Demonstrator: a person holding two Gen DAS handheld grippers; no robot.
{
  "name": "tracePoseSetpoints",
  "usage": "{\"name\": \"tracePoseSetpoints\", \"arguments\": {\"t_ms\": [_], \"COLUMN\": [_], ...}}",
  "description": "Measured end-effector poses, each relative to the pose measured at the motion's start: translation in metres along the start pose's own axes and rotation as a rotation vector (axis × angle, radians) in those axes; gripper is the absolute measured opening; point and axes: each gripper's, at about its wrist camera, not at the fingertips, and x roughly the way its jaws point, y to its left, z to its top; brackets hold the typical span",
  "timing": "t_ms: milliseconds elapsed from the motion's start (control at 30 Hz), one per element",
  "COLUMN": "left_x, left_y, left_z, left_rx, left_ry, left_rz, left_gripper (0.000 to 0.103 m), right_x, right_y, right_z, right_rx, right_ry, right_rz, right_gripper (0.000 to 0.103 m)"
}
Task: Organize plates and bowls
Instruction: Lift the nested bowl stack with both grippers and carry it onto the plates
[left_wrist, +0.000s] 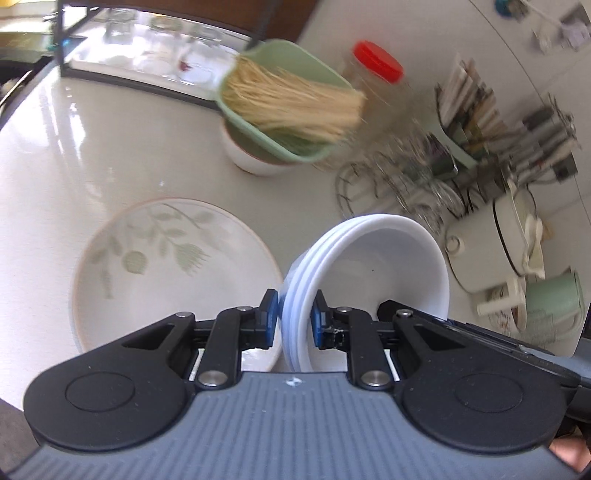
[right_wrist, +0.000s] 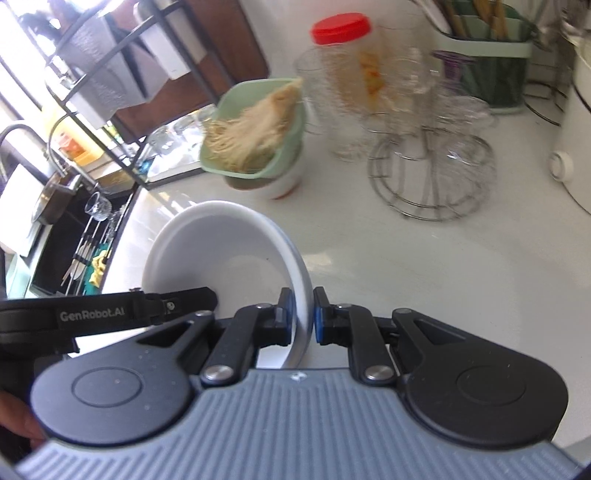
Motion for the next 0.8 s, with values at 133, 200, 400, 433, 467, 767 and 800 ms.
{"name": "tracePoseSetpoints", "arguments": {"t_ms": [133,200,400,433,467,767,800], "left_x": [-0.006,-0.008,-0.007,-0.006,-0.004,0.011,0.012], "left_y": [0.023,0.034,0.063,0.067,0.07,0.094,0.095], "left_z": [0.006,0.008,0.01,0.009,0.01,0.011,0.01], "left_rx": [-0.039,-0.064,-0.112,-0.117,-0.12,-0.072,-0.063], "left_ry": [-0.02,-0.026,-0.031,-0.028,-0.025,0.021,0.031], "left_rz": [0.016,0.022,0.049,0.055,0.06,0.075,0.076], "left_gripper": [0.021,0.021,0.021,0.021,0.021,0.022,0.022], "right_x": [0.016,0.025,0.05,0.055,0.059,0.089,0.09], "right_y": [0.021,0.031,0.052,0.055,0.058,0.068,0.069], "right_z": [0.008,0.01,0.012,0.011,0.01,0.001,-0.001], "right_rx": [-0.03,-0.044,-0.07,-0.073,-0.076,-0.022,-0.018], "right_ry": [0.025,0.041,0.098,0.109,0.118,0.151,0.147], "right_rz": [0.012,0.019,0.035,0.034,0.033,0.001,-0.005], "right_gripper": [0.014,0.014,0.014,0.014,0.014,0.016,0.016]}}
